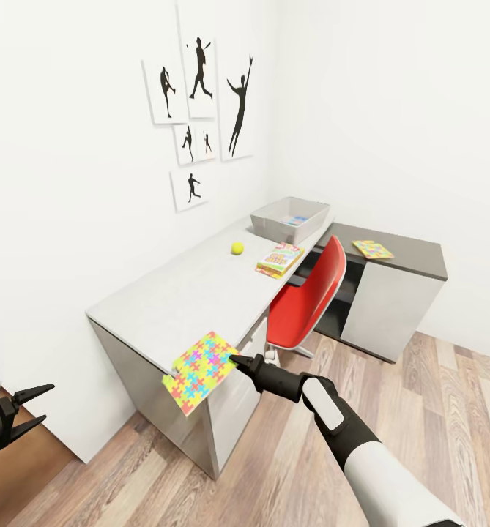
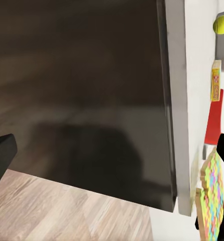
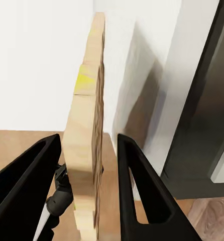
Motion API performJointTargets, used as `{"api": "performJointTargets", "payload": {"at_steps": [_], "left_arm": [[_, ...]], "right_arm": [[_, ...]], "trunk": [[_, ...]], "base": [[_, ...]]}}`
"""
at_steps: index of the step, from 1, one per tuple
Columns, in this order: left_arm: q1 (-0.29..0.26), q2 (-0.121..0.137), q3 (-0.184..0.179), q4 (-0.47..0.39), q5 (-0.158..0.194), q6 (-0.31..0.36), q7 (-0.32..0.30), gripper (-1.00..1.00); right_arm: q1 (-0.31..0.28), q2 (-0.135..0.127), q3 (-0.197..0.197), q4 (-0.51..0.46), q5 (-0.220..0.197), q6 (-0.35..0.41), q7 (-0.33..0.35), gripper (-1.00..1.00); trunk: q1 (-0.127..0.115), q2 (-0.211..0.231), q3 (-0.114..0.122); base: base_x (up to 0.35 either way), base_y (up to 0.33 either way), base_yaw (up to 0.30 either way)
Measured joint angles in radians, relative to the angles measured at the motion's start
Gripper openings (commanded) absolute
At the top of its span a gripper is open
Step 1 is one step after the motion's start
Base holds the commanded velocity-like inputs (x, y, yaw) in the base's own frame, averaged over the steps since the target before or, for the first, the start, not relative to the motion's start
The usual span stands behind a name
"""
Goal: Put all the toys in the child's room - the three board games (two on the bed and one on the table), the two jigsaw puzzles on the table, and the tennis ball on the table - inside the toy box on the table in the child's room.
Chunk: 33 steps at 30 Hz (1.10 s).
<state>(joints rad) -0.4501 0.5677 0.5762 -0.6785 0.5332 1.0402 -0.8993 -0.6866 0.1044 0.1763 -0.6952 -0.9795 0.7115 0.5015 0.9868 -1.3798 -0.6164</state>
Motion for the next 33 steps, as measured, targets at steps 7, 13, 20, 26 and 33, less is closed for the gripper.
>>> {"api": "performJointTargets", "payload": {"at_steps": [7, 13, 20, 26, 33], "left_arm": [[0.0, 0.0, 0.0, 0.0, -0.001, 0.0, 0.0, 1.0], [0.0, 0.0, 0.0, 0.0, -0.001, 0.0, 0.0, 1.0], [0.0, 0.0, 0.0, 0.0, -0.001, 0.0, 0.0, 1.0], [0.0, 0.0, 0.0, 0.0, -0.002, 0.0, 0.0, 1.0], [0.0, 0.0, 0.001, 0.0, -0.002, -0.001, 0.0, 1.0]], "right_arm": [[0.0, 0.0, 0.0, 0.0, -0.003, -0.015, 0.012, -1.0], [0.0, 0.0, 0.0, 0.0, -0.003, -0.016, 0.013, -1.0], [0.0, 0.0, 0.001, 0.0, -0.004, -0.016, 0.013, -1.0], [0.0, -0.001, 0.0, -0.001, -0.008, -0.017, 0.015, -1.0], [0.0, -0.003, 0.0, -0.004, -0.009, -0.047, 0.021, -1.0]], "trunk": [[-0.027, 0.049, 0.022], [-0.05, 0.091, 0.041], [-0.077, 0.14, 0.063], [-0.1, 0.182, 0.082], [-0.127, 0.231, 0.103]], "base": [[0.0, 0.0, 0.0], [0.0, 0.0, 0.0], [0.0, 0.0, 0.0], [0.0, 0.0, 0.0], [0.0, 0.0, 0.0]]}}
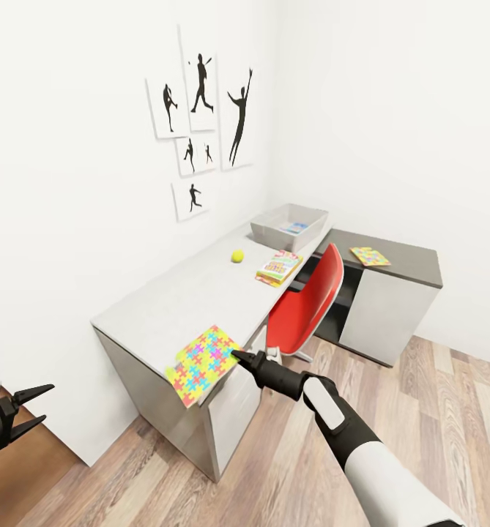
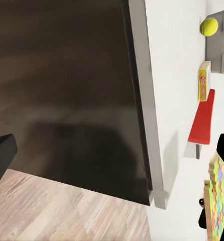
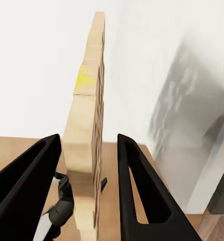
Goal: Put all the toys in the child's room - the three board games (two on the bed and one on the table), the two jigsaw puzzles on the table, and the tennis ball on the table - inside the toy box on the table in the child's room.
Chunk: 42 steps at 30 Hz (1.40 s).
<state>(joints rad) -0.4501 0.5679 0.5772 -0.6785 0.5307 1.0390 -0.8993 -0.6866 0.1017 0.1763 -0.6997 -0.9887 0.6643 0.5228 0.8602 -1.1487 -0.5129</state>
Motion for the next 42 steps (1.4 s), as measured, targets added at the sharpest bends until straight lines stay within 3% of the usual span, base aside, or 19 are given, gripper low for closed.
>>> {"api": "performJointTargets", "payload": {"at_steps": [18, 28, 34, 42], "left_arm": [[0.0, 0.001, 0.001, 0.0, -0.001, -0.002, 0.0, 1.0], [0.0, 0.001, 0.002, 0.0, 0.0, -0.002, -0.004, 1.0], [0.0, 0.001, -0.002, 0.0, -0.003, -0.002, -0.075, 1.0], [0.0, 0.003, -0.002, 0.0, -0.004, 0.002, -0.102, 1.0]], "right_arm": [[0.002, -0.013, 0.0, -0.003, 0.002, -0.008, 0.146, -1.0], [0.011, -0.013, -0.002, -0.002, 0.004, -0.009, 0.165, -1.0], [0.014, -0.012, -0.002, -0.002, 0.004, -0.009, 0.164, -1.0], [0.014, -0.007, -0.002, -0.002, 0.005, -0.011, 0.163, -1.0]], "trunk": [[-0.069, 0.126, 0.056], [-0.107, 0.196, 0.088], [-0.13, 0.238, 0.107], [-0.161, 0.294, 0.132]], "base": [[0.0, 0.0, 0.0], [0.0, 0.0, 0.0], [0.0, 0.0, 0.0], [0.0, 0.0, 0.0]]}}
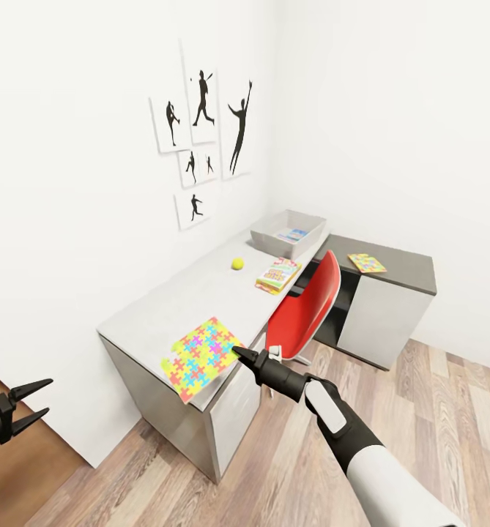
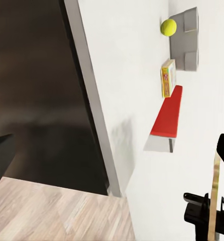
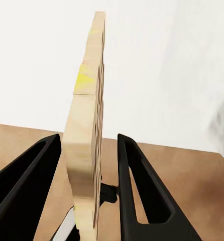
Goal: Put all the toys in the child's room - the three board games (two on the bed and one on the table), the two jigsaw puzzles on the table, and the tennis ball on the table - inside the toy box on the table in the child's room.
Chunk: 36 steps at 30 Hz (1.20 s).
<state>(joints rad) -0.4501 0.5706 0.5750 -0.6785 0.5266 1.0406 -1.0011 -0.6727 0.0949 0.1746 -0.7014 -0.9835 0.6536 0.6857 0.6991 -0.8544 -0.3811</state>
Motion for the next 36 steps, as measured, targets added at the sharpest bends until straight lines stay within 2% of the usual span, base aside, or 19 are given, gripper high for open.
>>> {"api": "performJointTargets", "payload": {"at_steps": [2, 17, 31, 36], "left_arm": [[0.0, 0.0, 0.0, 0.0, 0.0, 0.0, -0.001, 1.0], [0.0, 0.001, 0.001, 0.0, 0.003, 0.003, -0.006, 1.0], [0.0, 0.007, -0.003, 0.0, 0.004, 0.003, -0.014, 1.0], [0.0, 0.009, -0.002, 0.0, 0.004, 0.003, -0.014, 1.0]], "right_arm": [[0.0, -0.001, 0.0, 0.0, 0.0, 0.0, 0.0, -1.0], [0.009, -0.006, -0.003, -0.001, -0.001, 0.0, 0.001, -1.0], [0.009, -0.005, -0.003, -0.001, 0.0, 0.0, 0.001, -1.0], [0.009, -0.002, -0.003, 0.001, 0.001, -0.001, 0.001, -1.0]], "trunk": [[-0.008, 0.014, 0.006], [-0.008, 0.014, 0.006], [-0.061, 0.112, 0.056], [-0.08, 0.147, 0.079]], "base": [[0.0, 0.0, 0.0], [0.0, 0.0, 0.0], [0.0, 0.0, 0.0], [-0.15, 0.0, 0.0]]}}
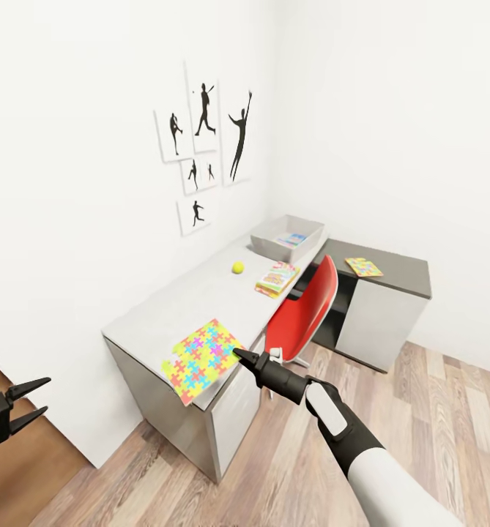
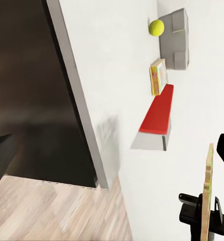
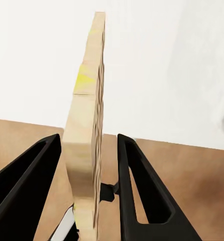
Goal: Put all the toys in the child's room - the three board games (two on the bed and one on the table), the two jigsaw puzzles on the table, and the tennis ball on the table - inside the toy box on the table in the child's room.
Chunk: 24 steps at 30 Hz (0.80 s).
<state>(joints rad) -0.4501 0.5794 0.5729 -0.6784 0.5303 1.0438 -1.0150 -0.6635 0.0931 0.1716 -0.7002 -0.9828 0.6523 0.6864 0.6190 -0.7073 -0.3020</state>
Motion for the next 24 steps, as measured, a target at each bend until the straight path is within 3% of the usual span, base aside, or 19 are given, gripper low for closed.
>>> {"api": "performJointTargets", "payload": {"at_steps": [24], "left_arm": [[0.0, -0.001, -0.008, 0.0, -0.002, 0.0, 0.001, 1.0]], "right_arm": [[0.0, 0.002, 0.0, 0.0, 0.0, -0.018, 0.0, -1.0]], "trunk": [[-0.093, 0.168, 0.082]], "base": [[-0.025, 0.0, 0.0]]}}
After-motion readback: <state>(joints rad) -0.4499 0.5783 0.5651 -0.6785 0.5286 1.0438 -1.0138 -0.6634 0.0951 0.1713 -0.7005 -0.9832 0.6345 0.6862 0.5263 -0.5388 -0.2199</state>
